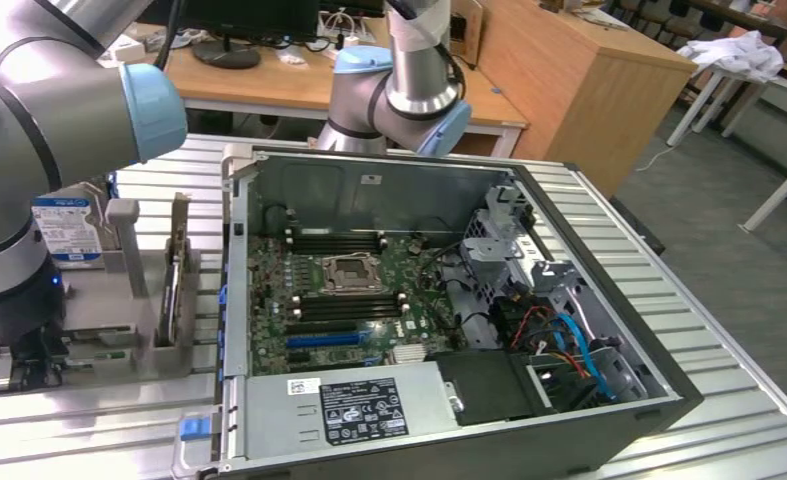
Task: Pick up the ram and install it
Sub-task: 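Pick up the ram and move it above insertion slot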
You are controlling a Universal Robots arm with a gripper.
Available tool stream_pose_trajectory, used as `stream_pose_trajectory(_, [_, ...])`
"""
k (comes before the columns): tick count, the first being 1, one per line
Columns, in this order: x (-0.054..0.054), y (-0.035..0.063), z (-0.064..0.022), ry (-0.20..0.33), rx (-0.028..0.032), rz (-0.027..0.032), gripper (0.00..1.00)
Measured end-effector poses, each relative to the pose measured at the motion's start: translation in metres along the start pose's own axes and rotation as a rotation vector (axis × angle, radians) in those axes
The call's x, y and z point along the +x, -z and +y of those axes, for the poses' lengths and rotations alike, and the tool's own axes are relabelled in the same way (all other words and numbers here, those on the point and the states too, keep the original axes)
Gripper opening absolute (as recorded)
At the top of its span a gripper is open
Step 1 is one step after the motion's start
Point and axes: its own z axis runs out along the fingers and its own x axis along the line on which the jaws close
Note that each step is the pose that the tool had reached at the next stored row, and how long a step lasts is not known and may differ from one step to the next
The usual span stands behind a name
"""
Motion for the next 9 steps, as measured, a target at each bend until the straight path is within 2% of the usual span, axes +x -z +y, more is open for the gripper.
stream_pose_trajectory(9, [0.0000,0.0000,0.0000,0.000,0.0003,-0.0002,0.36])
